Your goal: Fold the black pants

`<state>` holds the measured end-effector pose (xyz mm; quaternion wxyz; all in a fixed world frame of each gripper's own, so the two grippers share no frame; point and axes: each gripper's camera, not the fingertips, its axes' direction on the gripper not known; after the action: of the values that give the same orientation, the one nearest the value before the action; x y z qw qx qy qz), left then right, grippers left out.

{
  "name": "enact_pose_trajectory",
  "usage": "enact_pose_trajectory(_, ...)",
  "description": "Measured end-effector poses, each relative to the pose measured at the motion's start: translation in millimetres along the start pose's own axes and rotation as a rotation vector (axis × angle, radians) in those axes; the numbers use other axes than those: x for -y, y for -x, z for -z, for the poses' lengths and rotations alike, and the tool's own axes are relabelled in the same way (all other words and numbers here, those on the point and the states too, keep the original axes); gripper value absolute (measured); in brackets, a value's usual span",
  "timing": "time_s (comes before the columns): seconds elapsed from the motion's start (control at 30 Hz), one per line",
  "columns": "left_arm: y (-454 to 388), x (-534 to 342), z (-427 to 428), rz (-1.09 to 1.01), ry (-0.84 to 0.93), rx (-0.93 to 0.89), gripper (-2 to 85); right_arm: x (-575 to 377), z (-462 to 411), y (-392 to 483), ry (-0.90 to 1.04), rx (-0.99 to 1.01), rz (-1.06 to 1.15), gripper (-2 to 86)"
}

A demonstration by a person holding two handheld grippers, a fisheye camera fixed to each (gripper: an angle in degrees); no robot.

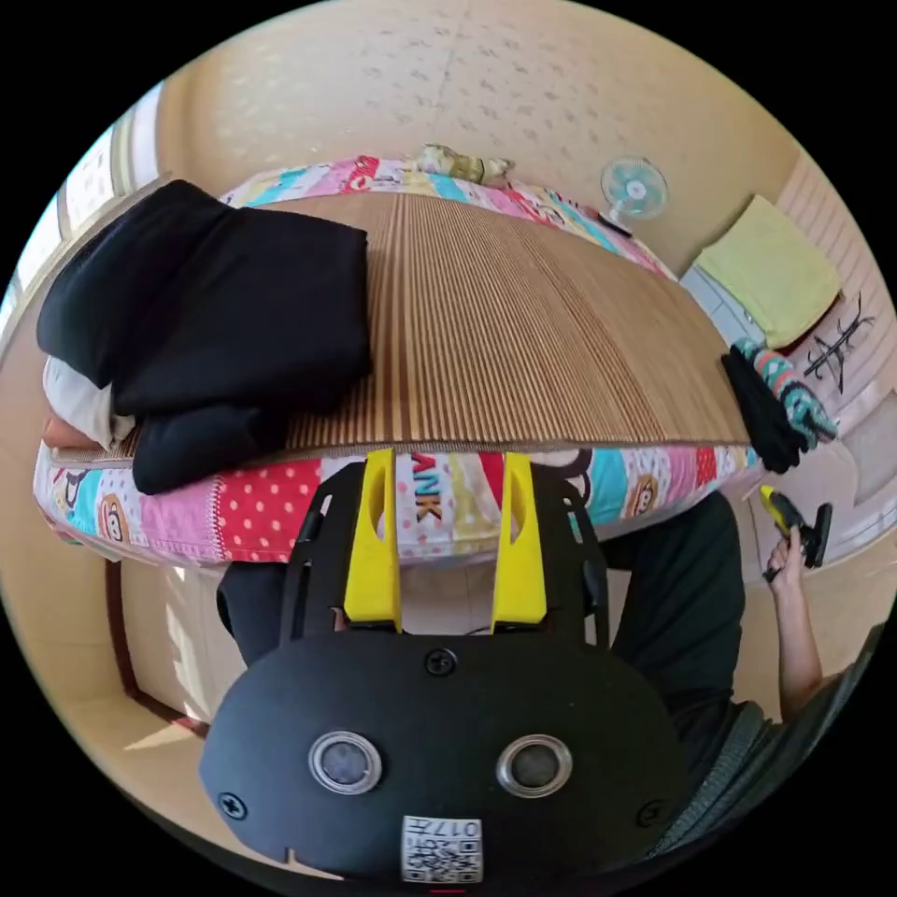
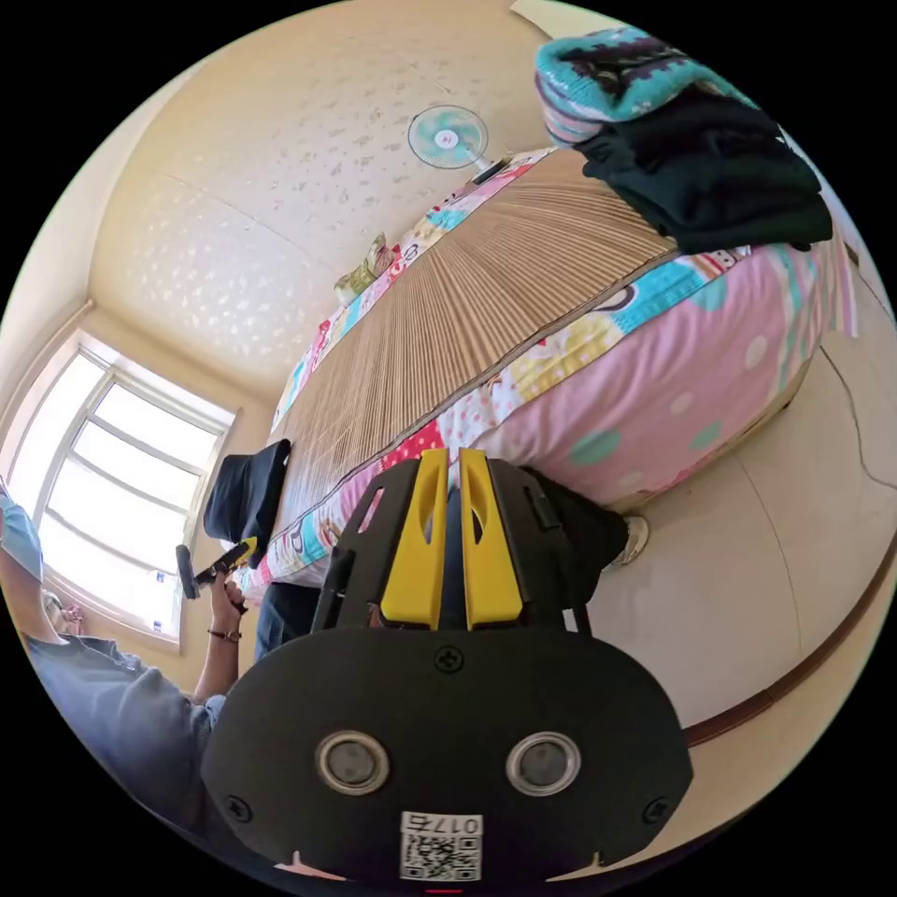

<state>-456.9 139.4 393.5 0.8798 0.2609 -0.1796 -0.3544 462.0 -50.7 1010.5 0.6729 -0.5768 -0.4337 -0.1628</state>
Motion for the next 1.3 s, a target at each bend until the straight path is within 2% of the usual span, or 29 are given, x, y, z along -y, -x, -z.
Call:
enact_pose_trajectory(0.07,32,20,21,0.066,-0.094,-0.08,16.5,-16,-33,9,0.062,0.014,0.037,2.2)
enact_pose_trajectory(0.13,57,36,31,0.126,-0.172,-0.061,17.0,-21,-52,20,0.102,0.004,0.09,1.8)
enact_pose_trajectory(0.23,86,59,0,0.212,-0.164,0.07,17.7,-27,-81,33,0.164,-0.041,0.156,1.1)
enact_pose_trajectory(0.27,96,63,-33,0.244,-0.113,0.086,16.1,-31,-89,34,0.172,-0.043,0.17,0.9)
enact_pose_trajectory(0.4,51,31,-74,0.18,-0.253,0.361,9.4,-47,-110,31,0.165,-0.032,0.203,0.6)
enact_pose_trajectory(0.47,39,20,-78,0.172,-0.27,0.379,7.4,-61,-127,23,0.176,-0.036,0.213,0.6)
enact_pose_trajectory(0.53,44,10,-71,0.194,-0.286,0.327,4.7,-73,-142,14,0.191,-0.04,0.212,0.5)
enact_pose_trajectory(0.6,61,-11,-54,0.229,-0.34,0.176,0.6,-85,-157,3,0.211,-0.035,0.203,0.5)
enact_pose_trajectory(0.73,66,-31,-35,0.194,-0.373,0.05,-0.6,-112,-194,-13,0.259,-0.032,0.24,0.5)
enact_pose_trajectory(0.87,19,-27,-16,-0.031,-0.372,-0.03,-0.9,-130,-244,-23,0.317,-0.063,0.269,0.5)
enact_pose_trajectory(0.97,-17,-25,-23,-0.193,-0.338,-0.243,-0.9,-139,-275,-28,0.329,0.003,0.279,0.6)
enact_pose_trajectory(1.03,-43,-24,-39,-0.308,-0.28,-0.338,-0.9,-144,-293,-30,0.338,0.051,0.287,0.8)
enact_pose_trajectory(1.13,-106,-31,-60,-0.576,-0.164,-0.391,-0.9,-155,-324,-35,0.369,0.092,0.298,1.0)
enact_pose_trajectory(1.2,-150,-46,-73,-0.788,-0.071,-0.516,-0.9,-164,-343,-33,0.393,0.1,0.33,1.3)
enact_pose_trajectory(1.3,-196,-66,-88,-0.951,0.077,-0.604,-0.8,-176,-374,-20,0.413,0.082,0.421,2.4)
